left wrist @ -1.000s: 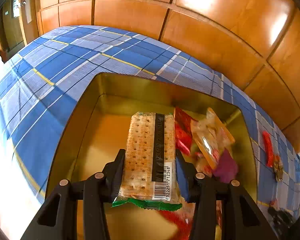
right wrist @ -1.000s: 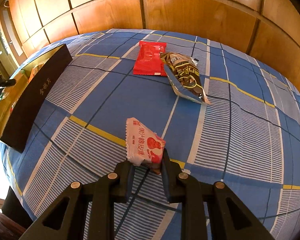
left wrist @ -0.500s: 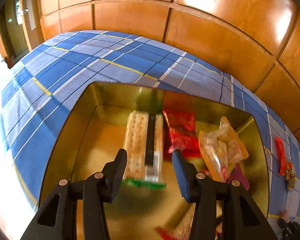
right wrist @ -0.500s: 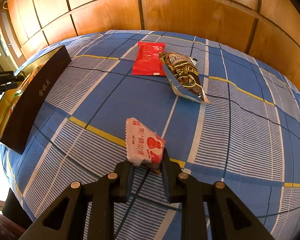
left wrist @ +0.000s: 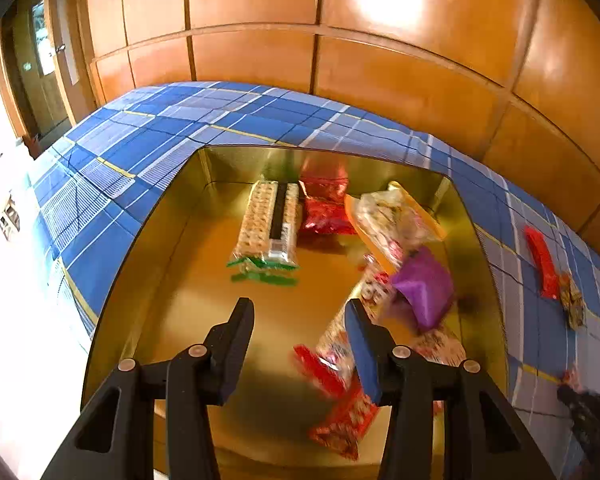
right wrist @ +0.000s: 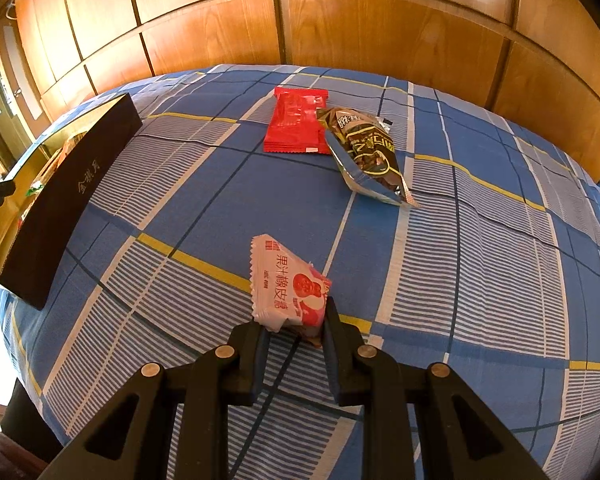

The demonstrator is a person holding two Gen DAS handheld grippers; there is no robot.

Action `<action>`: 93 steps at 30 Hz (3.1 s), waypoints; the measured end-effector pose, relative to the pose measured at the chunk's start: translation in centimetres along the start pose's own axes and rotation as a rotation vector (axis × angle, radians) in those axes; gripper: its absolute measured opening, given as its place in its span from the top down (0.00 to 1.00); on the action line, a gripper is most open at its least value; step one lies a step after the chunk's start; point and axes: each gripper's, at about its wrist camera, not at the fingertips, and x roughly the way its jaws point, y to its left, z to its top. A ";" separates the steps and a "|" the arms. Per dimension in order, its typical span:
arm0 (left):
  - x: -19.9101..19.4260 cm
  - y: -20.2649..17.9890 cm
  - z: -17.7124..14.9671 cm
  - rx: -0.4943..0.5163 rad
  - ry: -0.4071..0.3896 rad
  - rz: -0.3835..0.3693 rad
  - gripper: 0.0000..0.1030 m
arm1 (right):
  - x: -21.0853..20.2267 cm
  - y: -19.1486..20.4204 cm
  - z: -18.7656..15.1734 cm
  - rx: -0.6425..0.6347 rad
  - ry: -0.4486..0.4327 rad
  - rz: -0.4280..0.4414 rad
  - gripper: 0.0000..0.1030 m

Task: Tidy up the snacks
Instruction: 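Carry the cracker pack into the gold tray with the left gripper and release, then carry the white-red printed pouch into the tray with the right gripper and release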

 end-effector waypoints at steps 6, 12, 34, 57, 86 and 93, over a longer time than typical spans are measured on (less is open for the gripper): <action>-1.5 -0.8 -1.3 0.035 -0.012 -0.014 0.53 | 0.0 0.1 0.0 -0.005 -0.008 -0.005 0.76; -1.9 -1.3 -1.7 0.043 -0.006 -0.027 0.53 | 0.0 0.1 -0.1 -0.008 -0.015 -0.008 0.76; -1.9 -0.3 -2.7 0.014 0.019 -0.014 0.53 | -0.1 0.4 -0.2 -0.010 -0.016 -0.026 0.77; -3.2 7.2 -2.9 -0.132 -0.032 0.093 0.50 | -3.4 19.1 6.6 -0.313 -0.031 0.430 0.77; -4.1 4.2 -4.0 -0.015 -0.051 0.057 0.48 | -2.7 21.3 4.8 -0.323 -0.001 0.402 0.64; -4.4 3.6 -4.1 0.002 -0.053 0.050 0.48 | -3.5 19.5 4.8 -0.274 -0.024 0.393 0.64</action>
